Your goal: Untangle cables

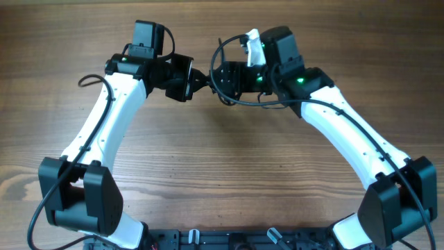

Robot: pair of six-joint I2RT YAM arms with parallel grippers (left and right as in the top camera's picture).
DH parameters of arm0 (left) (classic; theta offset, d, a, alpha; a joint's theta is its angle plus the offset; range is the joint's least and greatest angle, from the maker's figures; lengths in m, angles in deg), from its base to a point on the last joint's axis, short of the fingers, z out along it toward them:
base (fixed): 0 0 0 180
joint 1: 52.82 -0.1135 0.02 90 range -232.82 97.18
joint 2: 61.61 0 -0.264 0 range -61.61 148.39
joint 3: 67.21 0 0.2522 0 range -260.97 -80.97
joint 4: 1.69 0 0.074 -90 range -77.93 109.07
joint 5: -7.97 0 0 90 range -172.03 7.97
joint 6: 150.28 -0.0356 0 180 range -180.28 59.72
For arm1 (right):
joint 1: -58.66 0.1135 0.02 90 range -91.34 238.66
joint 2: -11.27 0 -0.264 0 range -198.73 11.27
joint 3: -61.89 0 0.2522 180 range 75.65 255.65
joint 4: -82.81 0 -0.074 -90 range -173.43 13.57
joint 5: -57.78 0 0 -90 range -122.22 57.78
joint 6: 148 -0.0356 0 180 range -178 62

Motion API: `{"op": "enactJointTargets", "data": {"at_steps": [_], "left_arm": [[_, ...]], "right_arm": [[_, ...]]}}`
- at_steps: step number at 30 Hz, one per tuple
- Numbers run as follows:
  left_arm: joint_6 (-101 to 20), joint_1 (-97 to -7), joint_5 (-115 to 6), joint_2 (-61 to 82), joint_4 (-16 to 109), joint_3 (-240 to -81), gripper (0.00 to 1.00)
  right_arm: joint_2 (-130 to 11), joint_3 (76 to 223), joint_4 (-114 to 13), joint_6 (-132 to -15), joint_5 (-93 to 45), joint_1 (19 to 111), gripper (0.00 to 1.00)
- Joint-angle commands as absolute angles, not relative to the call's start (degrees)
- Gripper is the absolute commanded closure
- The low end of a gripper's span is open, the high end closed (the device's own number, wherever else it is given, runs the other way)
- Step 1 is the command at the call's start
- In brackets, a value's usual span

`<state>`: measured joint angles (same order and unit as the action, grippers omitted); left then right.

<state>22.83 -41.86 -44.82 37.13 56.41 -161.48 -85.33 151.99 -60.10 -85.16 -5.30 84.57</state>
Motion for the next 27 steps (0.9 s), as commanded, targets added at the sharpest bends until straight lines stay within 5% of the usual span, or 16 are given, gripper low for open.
{"op": "enactJointTargets", "data": {"at_steps": [1,7,27], "left_arm": [[46.1,-42.2,-55.6,37.0,66.1,-161.7,0.96],[64.3,-42.2,-57.4,37.0,75.7,-161.7,0.93],[63.5,-42.2,-57.1,37.0,80.6,-161.7,0.96]], "right_arm": [[-83.7,153.4,-58.9,-87.3,-5.8,84.0,0.14],[-84.0,153.1,-56.1,-90.3,-6.7,84.3,0.21],[-84.1,152.8,-46.9,-55.4,-2.1,88.0,0.56]]}}
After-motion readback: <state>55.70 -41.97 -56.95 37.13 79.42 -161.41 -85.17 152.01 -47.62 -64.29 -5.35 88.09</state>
